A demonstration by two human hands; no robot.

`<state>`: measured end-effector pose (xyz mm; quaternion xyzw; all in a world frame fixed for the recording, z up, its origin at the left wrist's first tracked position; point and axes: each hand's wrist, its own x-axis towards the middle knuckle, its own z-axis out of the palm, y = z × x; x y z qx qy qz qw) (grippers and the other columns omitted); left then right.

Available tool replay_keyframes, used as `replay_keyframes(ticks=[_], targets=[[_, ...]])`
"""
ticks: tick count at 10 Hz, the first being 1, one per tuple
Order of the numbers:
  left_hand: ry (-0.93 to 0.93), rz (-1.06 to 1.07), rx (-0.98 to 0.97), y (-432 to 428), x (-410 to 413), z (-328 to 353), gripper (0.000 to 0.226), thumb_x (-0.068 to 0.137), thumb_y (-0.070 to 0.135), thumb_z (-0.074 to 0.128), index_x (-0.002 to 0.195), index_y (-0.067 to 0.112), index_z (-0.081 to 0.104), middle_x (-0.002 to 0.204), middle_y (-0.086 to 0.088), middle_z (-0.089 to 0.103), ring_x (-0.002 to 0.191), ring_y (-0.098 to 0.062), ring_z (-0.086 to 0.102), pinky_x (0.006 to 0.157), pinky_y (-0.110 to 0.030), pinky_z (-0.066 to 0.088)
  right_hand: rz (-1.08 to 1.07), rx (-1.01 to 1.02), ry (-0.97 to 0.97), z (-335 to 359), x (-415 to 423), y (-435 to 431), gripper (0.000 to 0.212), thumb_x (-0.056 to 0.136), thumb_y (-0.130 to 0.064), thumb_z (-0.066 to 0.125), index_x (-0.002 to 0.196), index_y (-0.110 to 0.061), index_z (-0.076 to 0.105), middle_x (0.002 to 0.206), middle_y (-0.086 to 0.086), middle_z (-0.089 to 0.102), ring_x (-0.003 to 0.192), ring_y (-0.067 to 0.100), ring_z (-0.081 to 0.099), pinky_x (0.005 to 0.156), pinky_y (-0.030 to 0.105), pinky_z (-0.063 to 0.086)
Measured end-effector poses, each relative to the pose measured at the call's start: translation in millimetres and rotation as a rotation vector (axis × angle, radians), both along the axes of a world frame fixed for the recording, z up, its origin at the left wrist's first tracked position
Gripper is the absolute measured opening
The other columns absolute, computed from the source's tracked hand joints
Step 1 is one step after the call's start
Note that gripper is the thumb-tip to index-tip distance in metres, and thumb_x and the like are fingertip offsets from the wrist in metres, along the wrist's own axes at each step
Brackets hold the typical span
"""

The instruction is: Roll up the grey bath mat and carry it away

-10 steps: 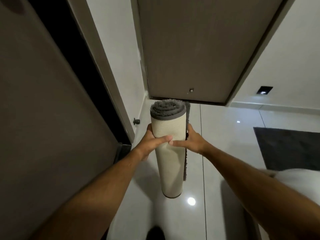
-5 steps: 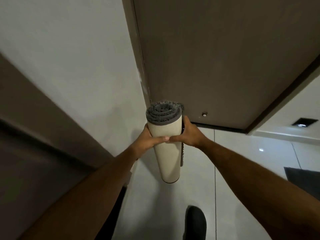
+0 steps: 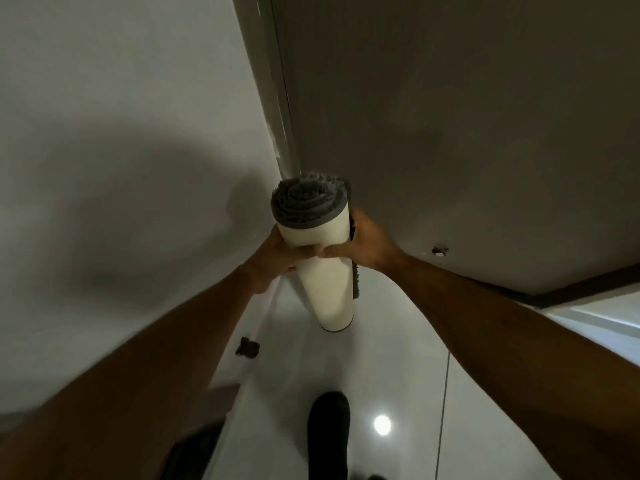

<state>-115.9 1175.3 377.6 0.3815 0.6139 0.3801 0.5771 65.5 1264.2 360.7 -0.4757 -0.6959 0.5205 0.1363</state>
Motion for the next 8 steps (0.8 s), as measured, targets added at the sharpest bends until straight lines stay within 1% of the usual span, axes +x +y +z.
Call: replay_keyframes(ticks=[1, 2, 3, 4, 5, 6, 7, 8], targets=[[-0.024, 0.061, -0.016, 34.0, -22.8, -26.4, 0.070, 0.081, 0.013, 0.079, 0.137, 0.037, 0.044, 0.128, 0.010, 0.062, 0.112, -0.009, 0.061, 0.068, -0.028, 0.060, 0.008, -0.040, 0.019, -29.3, -27.8, 33.6, 0.101, 0.055, -0.041, 0.095, 0.138, -0.018, 0.043, 0.131, -0.002, 0.061, 0.117, 0.019, 0.060, 0.095, 0.041, 0.054], [-0.057, 0.124, -0.079, 56.6, -38.7, -48.8, 0.062, 0.081, 0.014, 0.078, 0.126, 0.043, 0.047, 0.120, 0.014, 0.062, 0.109, -0.008, 0.061, 0.080, -0.036, 0.057, -0.003, -0.087, -0.002, -48.8, -51.3, 58.1, 0.110, 0.050, -0.051, 0.092, 0.141, -0.019, 0.039, 0.133, 0.000, 0.059, 0.119, 0.022, 0.059, 0.095, 0.044, 0.055], [0.045, 0.171, -0.085, 77.0, -48.6, -74.0, 0.057, 0.086, 0.012, 0.074, 0.133, 0.027, 0.046, 0.128, 0.005, 0.059, 0.116, -0.013, 0.060, 0.081, -0.025, 0.056, 0.027, -0.103, -0.062, -85.3, -74.1, 83.2, 0.121, 0.041, -0.076, 0.085, 0.140, -0.023, 0.041, 0.132, -0.001, 0.061, 0.116, 0.022, 0.060, 0.093, 0.046, 0.056], [0.212, 0.253, -0.095, 91.4, -55.9, -88.9, 0.064, 0.091, 0.024, 0.068, 0.146, 0.015, 0.037, 0.135, 0.003, 0.049, 0.126, -0.017, 0.049, 0.098, -0.038, 0.049, 0.037, -0.102, -0.051, -104.7, -94.8, 96.4, 0.110, 0.056, -0.075, 0.078, 0.144, -0.023, 0.037, 0.134, 0.004, 0.059, 0.114, 0.026, 0.061, 0.094, 0.048, 0.056], [0.402, 0.211, -0.260, 102.4, -56.7, -97.0, 0.073, 0.085, 0.057, 0.064, 0.142, 0.016, 0.044, 0.134, -0.006, 0.056, 0.124, -0.029, 0.054, 0.103, -0.051, 0.048, 0.014, -0.081, -0.082, -107.1, -99.6, 106.7, 0.115, 0.055, -0.084, 0.068, 0.147, -0.025, 0.034, 0.138, 0.005, 0.058, 0.118, 0.028, 0.060, 0.097, 0.049, 0.053], [0.539, 0.130, -0.463, 102.6, -50.1, -89.9, 0.081, 0.079, 0.080, 0.047, 0.119, 0.011, 0.058, 0.114, -0.013, 0.064, 0.106, -0.031, 0.065, 0.095, -0.048, 0.055, 0.072, -0.051, -0.142, -98.9, -95.2, 111.8, 0.116, 0.055, -0.086, 0.062, 0.150, -0.025, 0.034, 0.146, 0.006, 0.054, 0.127, 0.030, 0.055, 0.103, 0.049, 0.050], [0.481, 0.156, -0.548, 100.1, -43.1, -81.5, 0.084, 0.076, 0.082, 0.047, 0.104, 0.005, 0.061, 0.101, -0.015, 0.071, 0.090, -0.029, 0.070, 0.087, -0.047, 0.059, 0.106, -0.041, -0.154, -100.4, -87.5, 118.5, 0.107, 0.055, -0.078, 0.071, 0.144, -0.026, 0.042, 0.141, 0.002, 0.058, 0.125, 0.026, 0.057, 0.102, 0.048, 0.051], [0.387, 0.221, -0.566, 100.5, -36.1, -71.6, 0.079, 0.080, 0.076, 0.051, 0.105, 0.002, 0.064, 0.099, -0.016, 0.073, 0.079, -0.027, 0.067, 0.085, -0.046, 0.059, 0.092, 0.003, -0.230, -87.3, -79.2, 117.6, 0.085, 0.070, -0.052, 0.082, 0.141, -0.023, 0.046, 0.138, 0.002, 0.060, 0.125, 0.027, 0.058, 0.100, 0.042, 0.050]])
